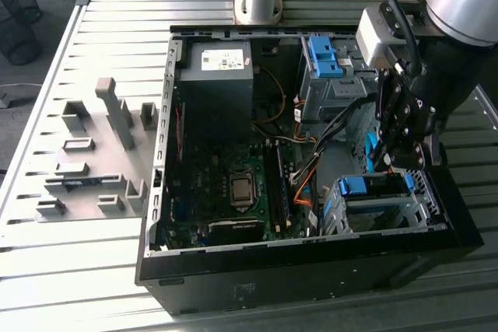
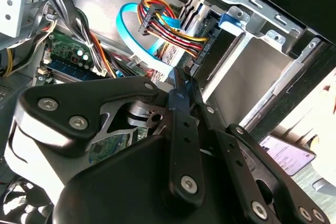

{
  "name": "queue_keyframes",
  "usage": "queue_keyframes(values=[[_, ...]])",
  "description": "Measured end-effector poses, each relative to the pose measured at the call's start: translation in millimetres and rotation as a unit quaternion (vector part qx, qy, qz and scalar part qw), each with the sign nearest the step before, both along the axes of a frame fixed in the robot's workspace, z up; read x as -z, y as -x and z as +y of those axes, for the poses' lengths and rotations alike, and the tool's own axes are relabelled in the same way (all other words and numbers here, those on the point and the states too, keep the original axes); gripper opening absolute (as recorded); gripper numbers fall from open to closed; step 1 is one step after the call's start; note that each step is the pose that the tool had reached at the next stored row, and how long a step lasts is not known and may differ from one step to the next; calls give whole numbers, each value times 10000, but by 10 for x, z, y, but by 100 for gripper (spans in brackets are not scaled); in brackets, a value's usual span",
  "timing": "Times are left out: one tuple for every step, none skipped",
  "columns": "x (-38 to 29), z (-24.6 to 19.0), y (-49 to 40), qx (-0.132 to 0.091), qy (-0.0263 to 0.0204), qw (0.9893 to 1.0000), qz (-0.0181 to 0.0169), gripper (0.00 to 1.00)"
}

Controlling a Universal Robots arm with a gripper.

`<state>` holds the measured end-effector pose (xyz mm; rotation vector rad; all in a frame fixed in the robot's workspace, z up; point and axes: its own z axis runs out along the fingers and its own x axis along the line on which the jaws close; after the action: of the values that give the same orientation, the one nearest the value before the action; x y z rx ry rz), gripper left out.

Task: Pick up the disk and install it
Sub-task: 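Insert the second disk wire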

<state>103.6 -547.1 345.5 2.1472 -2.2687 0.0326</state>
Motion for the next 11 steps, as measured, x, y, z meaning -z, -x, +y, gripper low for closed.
queue_keyframes(values=[[4, -11, 0, 0, -7, 10000, 0, 16], [11, -24, 0, 0, -15, 10000, 0, 16], [19, -37, 0, 0, -21, 10000, 0, 16], [27, -47, 0, 0, -27, 10000, 0, 16], [33, -56, 0, 0, -30, 10000, 0, 16], [39, -63, -1, 0, -31, 10000, 0, 16], [43, -65, -5, -1, -31, 10000, 0, 16], [47, -67, -7, -1, -31, 10000, 0, 16], [49, -67, -9, 0, -30, 10000, 0, 16], [50, -67, -9, 0, -29, 10000, 0, 16], [50, -67, -9, 0, -29, 10000, 0, 16]])
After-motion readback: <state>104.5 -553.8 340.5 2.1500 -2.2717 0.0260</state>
